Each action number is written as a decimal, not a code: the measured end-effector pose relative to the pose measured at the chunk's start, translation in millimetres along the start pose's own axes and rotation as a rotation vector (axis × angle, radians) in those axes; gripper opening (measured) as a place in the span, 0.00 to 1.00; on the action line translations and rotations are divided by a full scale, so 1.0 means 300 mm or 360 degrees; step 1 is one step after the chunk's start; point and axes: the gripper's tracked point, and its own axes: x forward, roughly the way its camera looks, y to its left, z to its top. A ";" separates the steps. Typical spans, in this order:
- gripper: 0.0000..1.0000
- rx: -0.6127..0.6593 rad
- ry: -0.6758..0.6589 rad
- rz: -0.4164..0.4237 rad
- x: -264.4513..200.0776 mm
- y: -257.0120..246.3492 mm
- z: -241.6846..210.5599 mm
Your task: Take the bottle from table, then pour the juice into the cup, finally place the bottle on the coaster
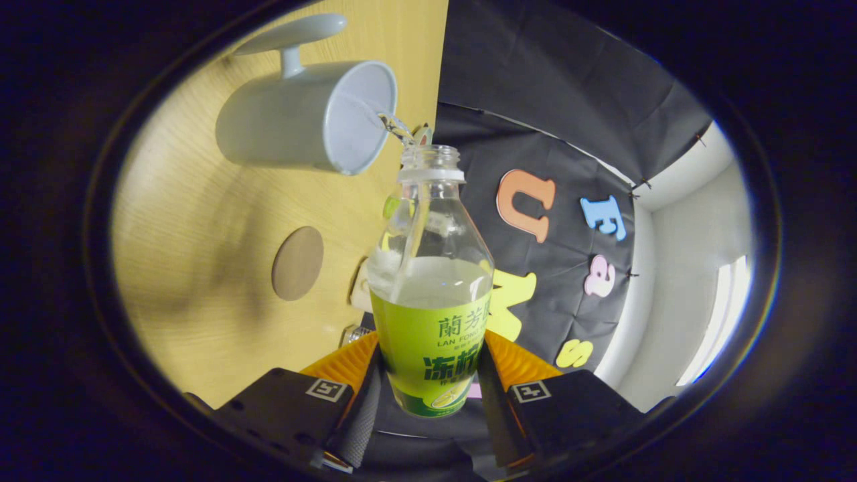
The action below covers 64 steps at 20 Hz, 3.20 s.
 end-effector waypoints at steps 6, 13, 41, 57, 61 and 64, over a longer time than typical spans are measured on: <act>0.74 -0.0048 -0.0001 -0.0016 0.001 -0.023 0.000; 0.74 -0.0101 -0.0006 -0.0039 -0.002 -0.043 0.003; 0.74 -0.0366 -0.0047 -0.0176 -0.016 -0.180 0.033; 0.74 -0.0446 -0.0066 -0.0258 -0.039 -0.232 0.058; 0.74 -0.0455 -0.0065 -0.0255 -0.033 -0.229 0.058; 0.74 -0.0450 -0.0069 -0.0256 -0.035 -0.228 0.062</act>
